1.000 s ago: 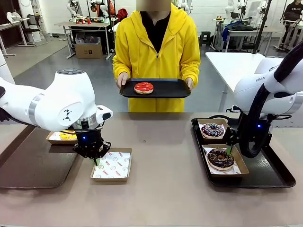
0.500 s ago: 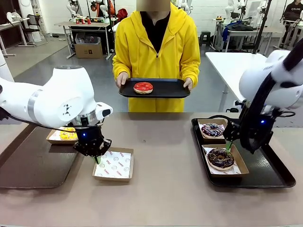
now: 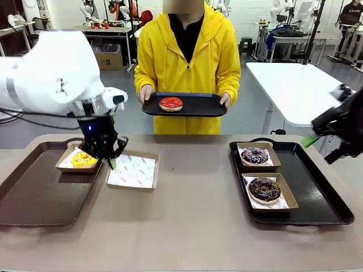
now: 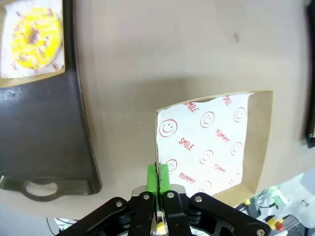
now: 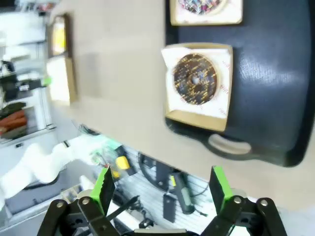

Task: Individually package the donuts and arrange them on the tray.
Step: Place the picked Paper togo box on the Handle tray while simultaneously picking up another Paper togo box from the table with the other hand.

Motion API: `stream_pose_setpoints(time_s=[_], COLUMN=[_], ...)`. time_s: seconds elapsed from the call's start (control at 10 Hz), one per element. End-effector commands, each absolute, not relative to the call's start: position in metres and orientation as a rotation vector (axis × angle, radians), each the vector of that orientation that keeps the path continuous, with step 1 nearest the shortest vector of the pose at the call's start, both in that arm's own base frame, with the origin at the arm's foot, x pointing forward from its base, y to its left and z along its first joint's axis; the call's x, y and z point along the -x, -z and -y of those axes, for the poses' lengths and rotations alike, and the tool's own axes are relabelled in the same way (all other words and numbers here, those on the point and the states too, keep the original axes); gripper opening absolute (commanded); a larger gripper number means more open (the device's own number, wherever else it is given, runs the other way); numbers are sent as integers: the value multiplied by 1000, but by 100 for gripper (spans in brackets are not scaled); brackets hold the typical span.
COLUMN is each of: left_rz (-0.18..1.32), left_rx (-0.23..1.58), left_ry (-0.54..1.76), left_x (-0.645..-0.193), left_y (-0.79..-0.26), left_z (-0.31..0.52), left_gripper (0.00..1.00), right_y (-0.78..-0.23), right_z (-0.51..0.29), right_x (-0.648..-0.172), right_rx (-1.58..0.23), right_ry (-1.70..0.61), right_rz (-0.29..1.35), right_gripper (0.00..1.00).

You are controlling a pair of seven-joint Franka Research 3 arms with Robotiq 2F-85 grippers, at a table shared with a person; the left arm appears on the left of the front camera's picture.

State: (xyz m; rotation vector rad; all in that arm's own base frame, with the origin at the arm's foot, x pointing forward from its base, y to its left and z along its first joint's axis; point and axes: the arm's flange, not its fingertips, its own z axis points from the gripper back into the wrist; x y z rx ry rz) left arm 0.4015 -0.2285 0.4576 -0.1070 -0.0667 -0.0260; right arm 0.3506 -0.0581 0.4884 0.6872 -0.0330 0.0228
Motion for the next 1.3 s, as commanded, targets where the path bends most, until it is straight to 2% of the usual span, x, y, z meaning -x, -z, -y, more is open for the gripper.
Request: stream_pose_setpoints(time_s=[0.0, 0.3, 0.6, 1.0, 1.1, 1.2], left_rz=[95, 106, 100, 94, 82, 82], left_rx=[75, 68, 60, 61, 87, 87], left_ry=[8, -11, -26, 25, -10, -10], left_x=[-425, -461, -495, -505, -503, -503], left_y=[-491, -521, -518, -504, -502, -502], left_z=[234, 236, 234, 232, 232, 232], left_gripper=[0, 0, 0, 0, 0, 0], right_y=[-491, -479, -458, -437, -434, -444], right_z=[108, 176, 208, 215, 199, 221], right_x=[-340, -317, -294, -293, -305, -288], right_rx=[-877, -1048, -1125, -1137, -1077, -1134], right_ry=[-50, 47, 143, 213, 215, 220], right_rz=[71, 175, 251, 280, 293, 248], right_gripper=[100, 100, 100, 100, 100, 100])
